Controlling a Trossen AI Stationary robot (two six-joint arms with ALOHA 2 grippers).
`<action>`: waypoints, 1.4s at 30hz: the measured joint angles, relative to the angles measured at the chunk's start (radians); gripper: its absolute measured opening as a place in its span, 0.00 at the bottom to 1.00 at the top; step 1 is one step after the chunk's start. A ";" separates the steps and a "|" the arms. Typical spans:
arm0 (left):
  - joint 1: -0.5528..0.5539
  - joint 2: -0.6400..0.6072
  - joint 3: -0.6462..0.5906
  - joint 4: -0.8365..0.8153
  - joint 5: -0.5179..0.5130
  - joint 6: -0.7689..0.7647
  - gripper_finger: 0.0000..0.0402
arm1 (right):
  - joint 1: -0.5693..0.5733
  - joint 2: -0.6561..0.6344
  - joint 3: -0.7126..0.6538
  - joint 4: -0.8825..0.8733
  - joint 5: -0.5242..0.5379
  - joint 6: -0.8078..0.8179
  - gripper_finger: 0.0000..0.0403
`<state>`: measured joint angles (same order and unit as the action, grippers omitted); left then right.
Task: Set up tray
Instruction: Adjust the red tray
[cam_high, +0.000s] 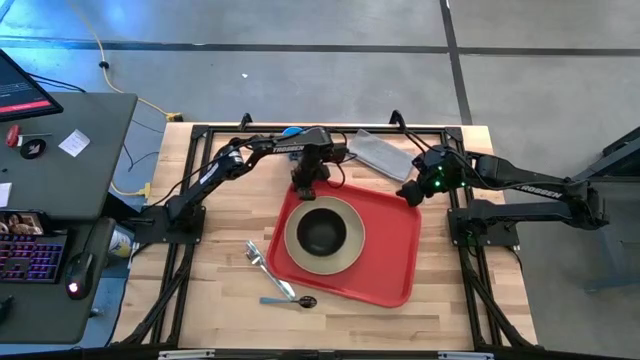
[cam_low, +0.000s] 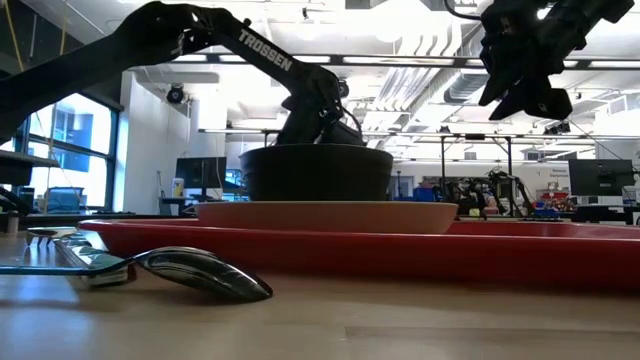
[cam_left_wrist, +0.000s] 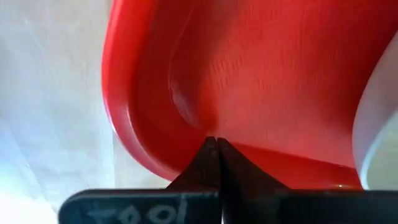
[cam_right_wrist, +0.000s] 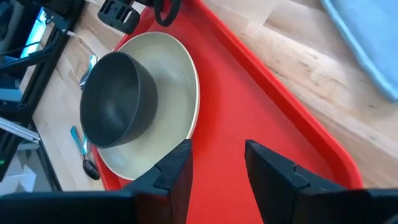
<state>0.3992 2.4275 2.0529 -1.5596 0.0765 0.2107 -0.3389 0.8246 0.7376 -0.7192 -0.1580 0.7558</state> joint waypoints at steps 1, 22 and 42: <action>0.000 0.000 0.000 -0.010 0.000 -0.005 0.07 | -0.001 0.000 0.000 0.000 0.008 -0.005 0.34; 0.001 -0.024 -0.044 -0.011 0.030 -0.088 0.19 | -0.054 0.193 0.000 0.170 0.044 -0.040 0.34; 0.000 -0.172 -0.042 -0.008 0.024 -0.103 0.22 | -0.039 0.339 0.000 -0.235 0.000 0.078 0.34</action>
<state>0.3992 2.2554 2.0106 -1.5676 0.1005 0.1075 -0.3775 1.1633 0.7372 -0.9544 -0.1580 0.8335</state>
